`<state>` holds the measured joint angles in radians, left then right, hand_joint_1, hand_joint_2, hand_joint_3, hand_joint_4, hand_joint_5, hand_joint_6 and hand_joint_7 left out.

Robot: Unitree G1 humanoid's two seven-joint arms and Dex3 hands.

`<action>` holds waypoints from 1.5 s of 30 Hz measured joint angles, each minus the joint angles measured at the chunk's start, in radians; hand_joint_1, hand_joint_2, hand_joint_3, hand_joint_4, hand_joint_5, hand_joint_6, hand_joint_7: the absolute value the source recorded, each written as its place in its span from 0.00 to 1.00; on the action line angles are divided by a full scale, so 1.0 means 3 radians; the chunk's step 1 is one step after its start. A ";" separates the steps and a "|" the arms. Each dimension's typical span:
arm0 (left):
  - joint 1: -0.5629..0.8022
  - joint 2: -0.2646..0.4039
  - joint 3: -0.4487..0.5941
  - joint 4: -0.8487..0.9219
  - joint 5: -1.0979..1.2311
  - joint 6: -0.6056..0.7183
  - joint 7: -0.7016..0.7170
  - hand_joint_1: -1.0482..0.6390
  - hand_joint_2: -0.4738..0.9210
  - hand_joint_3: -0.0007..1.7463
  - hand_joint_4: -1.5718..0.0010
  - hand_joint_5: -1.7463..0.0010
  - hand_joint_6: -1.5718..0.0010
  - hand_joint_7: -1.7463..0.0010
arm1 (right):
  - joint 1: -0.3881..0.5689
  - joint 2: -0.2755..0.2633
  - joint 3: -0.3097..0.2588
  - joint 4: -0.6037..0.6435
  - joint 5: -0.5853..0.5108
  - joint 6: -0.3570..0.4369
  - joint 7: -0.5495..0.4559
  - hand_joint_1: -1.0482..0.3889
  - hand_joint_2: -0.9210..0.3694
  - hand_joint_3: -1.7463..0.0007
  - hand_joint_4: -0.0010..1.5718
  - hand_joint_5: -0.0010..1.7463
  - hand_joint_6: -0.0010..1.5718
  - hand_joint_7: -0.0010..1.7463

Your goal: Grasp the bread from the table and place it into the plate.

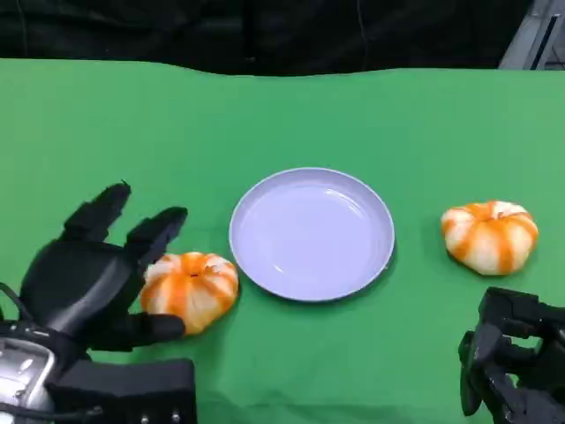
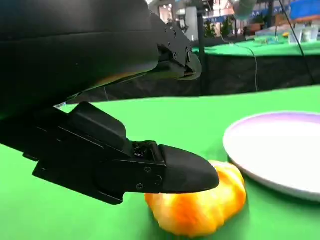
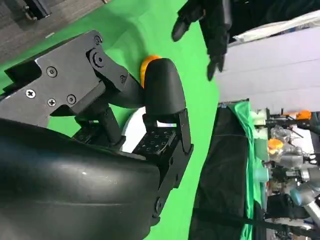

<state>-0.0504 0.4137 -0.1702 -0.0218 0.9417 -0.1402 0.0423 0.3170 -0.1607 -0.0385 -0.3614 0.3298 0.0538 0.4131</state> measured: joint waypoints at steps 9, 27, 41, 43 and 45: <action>-0.0076 0.0019 -0.0192 0.0194 -0.0027 0.0126 -0.0101 0.03 1.00 0.29 1.00 1.00 0.89 1.00 | 0.0009 0.0000 0.0012 -0.0005 0.0005 0.0001 -0.0009 0.70 0.32 0.28 0.61 0.95 0.55 0.85; -0.1113 -0.0234 -0.0663 0.1940 -0.0233 0.0157 0.0262 0.02 1.00 0.33 1.00 1.00 0.88 0.99 | 0.0138 0.0001 0.0030 -0.0153 0.0042 0.0030 -0.0046 0.68 0.31 0.30 0.60 0.96 0.55 0.84; -0.1181 -0.0344 -0.0908 0.2129 -0.0357 0.0186 0.0388 0.04 1.00 0.30 1.00 1.00 0.87 0.99 | 0.0179 0.0009 0.0051 -0.0273 0.0047 0.0061 -0.0088 0.69 0.30 0.29 0.59 0.97 0.55 0.84; -0.1164 -0.0344 -0.0918 0.2098 -0.0371 0.0203 0.0388 0.04 1.00 0.30 1.00 1.00 0.87 0.99 | 0.0179 0.0009 0.0051 -0.0274 0.0048 0.0068 -0.0089 0.69 0.31 0.29 0.59 0.97 0.55 0.85; -0.1144 -0.0344 -0.0937 0.2090 -0.0378 0.0215 0.0388 0.05 1.00 0.30 1.00 1.00 0.87 0.99 | 0.0179 0.0009 0.0051 -0.0275 0.0048 0.0071 -0.0090 0.69 0.31 0.29 0.59 0.97 0.54 0.85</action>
<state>-0.3937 0.3105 -0.4512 0.6052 0.8284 -0.0757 0.1587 0.3708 -0.1580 -0.0234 -0.4438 0.3442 0.0752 0.3863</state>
